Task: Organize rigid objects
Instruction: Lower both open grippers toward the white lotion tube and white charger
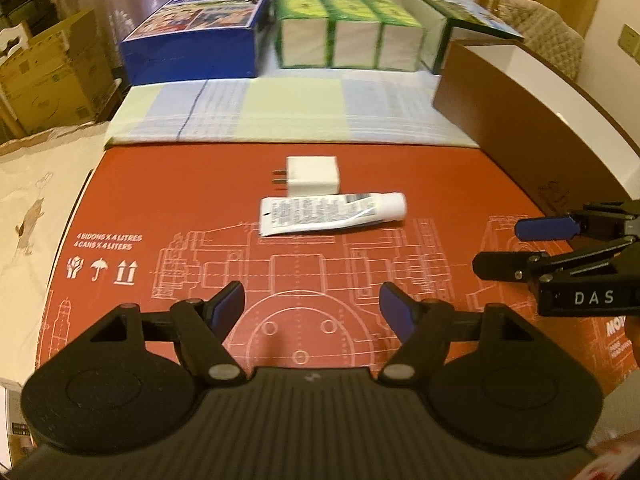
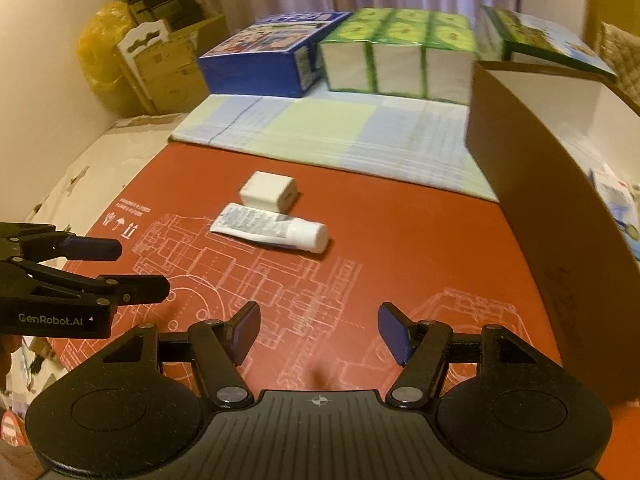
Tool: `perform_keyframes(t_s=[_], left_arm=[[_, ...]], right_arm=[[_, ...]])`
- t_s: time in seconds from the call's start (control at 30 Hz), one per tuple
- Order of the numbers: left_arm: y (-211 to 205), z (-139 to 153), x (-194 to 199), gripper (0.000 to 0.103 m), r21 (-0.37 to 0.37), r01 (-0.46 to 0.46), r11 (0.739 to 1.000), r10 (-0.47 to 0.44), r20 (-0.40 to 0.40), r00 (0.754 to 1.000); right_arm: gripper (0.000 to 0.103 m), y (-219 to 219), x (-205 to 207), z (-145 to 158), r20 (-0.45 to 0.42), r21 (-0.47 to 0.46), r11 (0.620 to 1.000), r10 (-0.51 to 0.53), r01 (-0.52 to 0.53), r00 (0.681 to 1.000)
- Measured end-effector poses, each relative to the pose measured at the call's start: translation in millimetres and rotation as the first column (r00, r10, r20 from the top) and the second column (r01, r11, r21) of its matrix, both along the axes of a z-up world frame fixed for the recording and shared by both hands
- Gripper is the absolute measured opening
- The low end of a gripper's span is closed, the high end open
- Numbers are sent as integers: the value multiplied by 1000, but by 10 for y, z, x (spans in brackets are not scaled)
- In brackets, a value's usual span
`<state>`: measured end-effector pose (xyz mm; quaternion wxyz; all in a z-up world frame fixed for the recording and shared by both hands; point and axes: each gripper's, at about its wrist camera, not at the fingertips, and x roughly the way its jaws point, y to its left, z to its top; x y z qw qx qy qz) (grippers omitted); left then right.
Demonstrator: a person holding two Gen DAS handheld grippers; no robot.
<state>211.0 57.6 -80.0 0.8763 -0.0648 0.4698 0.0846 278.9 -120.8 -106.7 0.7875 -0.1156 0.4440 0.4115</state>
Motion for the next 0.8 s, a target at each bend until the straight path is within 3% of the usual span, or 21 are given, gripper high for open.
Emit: perform_keyframes(t_s=[0.5, 0.8], left_arm=[[451, -257, 9, 71, -11, -137, 991, 136, -54, 989], [699, -360, -29, 71, -5, -232, 973, 230, -88, 969]], right_arm=[[62, 527, 363, -281, 27, -37, 983, 181, -180, 983], [62, 924, 542, -483, 42, -99, 930, 358, -353, 933]])
